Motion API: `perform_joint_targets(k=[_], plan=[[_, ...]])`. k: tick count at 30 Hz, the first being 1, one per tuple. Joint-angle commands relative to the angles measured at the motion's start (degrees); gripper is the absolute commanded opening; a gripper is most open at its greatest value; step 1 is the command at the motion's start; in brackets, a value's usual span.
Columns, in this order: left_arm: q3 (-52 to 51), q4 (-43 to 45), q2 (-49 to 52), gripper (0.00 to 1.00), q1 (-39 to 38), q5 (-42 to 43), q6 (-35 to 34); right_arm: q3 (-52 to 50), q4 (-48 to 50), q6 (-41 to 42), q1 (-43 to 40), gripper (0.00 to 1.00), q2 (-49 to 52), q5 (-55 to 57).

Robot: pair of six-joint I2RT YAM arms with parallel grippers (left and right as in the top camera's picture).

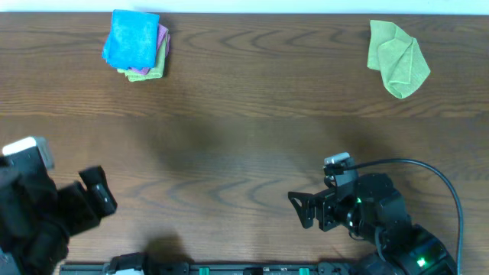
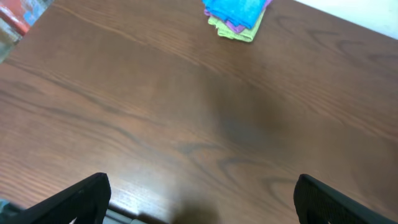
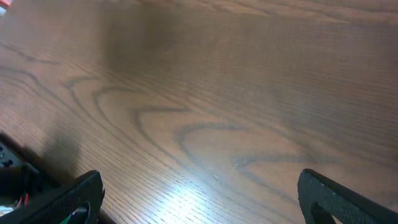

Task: Fold the cloth

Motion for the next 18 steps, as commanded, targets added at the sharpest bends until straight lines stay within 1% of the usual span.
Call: perform_joint_targets(k=[1, 9, 13, 18], plan=[[-8.9, 4.17, -3.78, 0.95, 0.02, -0.44, 0.85, -0.26, -0.02, 0.57, -0.26, 0.99, 0.02, 0.17], [-34.1, 20.04, -15.96, 0.95, 0.02, 1.49, 0.87, -0.26, -0.02, 0.59, -0.26, 0.99, 0.02, 0.17], [-44.37, 25.75, -21.68, 0.95, 0.02, 2.05, 0.9, -0.26, -0.02, 0.59, -0.26, 0.99, 0.02, 0.17], [-55.91, 31.63, -30.23, 0.95, 0.02, 4.2, 4.15, -0.26, -0.02, 0.59, -0.26, 0.99, 0.02, 0.17]])
